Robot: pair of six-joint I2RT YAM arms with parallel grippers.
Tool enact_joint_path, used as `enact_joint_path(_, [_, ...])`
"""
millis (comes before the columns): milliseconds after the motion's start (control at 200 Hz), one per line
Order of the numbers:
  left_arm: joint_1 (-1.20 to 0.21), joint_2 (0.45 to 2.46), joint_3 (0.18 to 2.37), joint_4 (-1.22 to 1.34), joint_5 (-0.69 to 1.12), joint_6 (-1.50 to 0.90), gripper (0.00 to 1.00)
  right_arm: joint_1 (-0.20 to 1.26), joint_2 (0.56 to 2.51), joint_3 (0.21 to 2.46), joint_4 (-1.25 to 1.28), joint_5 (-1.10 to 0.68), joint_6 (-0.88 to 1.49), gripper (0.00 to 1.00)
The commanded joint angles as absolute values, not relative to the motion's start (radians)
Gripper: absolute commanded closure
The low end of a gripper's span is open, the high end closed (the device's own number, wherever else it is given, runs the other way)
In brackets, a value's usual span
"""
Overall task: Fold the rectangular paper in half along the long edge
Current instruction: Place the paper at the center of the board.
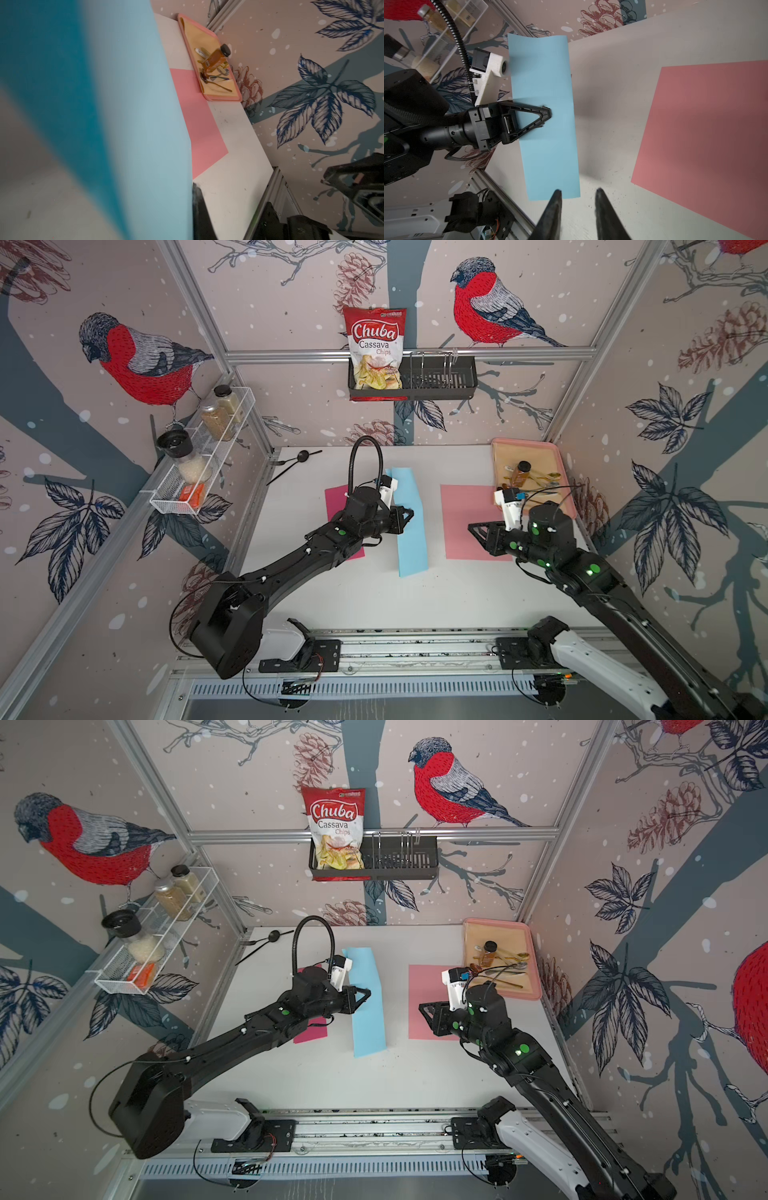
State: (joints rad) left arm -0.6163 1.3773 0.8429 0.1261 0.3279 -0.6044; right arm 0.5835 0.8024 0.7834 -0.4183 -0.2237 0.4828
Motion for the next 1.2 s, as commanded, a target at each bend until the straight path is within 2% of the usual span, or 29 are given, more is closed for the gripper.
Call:
enact_joint_path(0, [-0.578,1.43,0.822,0.197,0.327,-0.609,1.0,0.627,0.864,0.695,-0.239,-0.104,0.549,0.67])
enact_joint_path(165, [-0.534,1.57,0.836,0.236,0.372,-0.602,1.0,0.705,1.058,0.611,-0.058,-0.026,0.587,0.68])
enact_joint_path(345, [-0.51,1.725,0.907,0.237,0.41,-0.572,1.0,0.715,1.326,0.684,-0.008,-0.027,0.582,0.67])
enact_joint_path(605, [-0.508,1.821,1.036,0.028,0.246,-0.504,0.6,0.706,1.566,0.808,0.023,-0.097,0.576,0.65])
enact_joint_path(780, [-0.507,1.832,1.107,-0.164,0.081,-0.483,0.49,0.701,1.641,0.858,0.037,-0.137,0.577,0.64])
enact_joint_path(900, [-0.509,1.784,1.107,-0.24,-0.01,-0.489,0.49,0.69,1.657,0.88,0.022,-0.143,0.569,0.64])
enact_joint_path(986, [-0.515,1.733,1.093,-0.258,-0.009,-0.499,0.53,0.681,1.663,0.882,0.026,-0.156,0.566,0.64])
enact_joint_path(1196, [-0.599,1.611,0.963,-0.012,0.203,-0.594,0.82,0.651,1.58,0.865,0.002,-0.112,0.565,0.63])
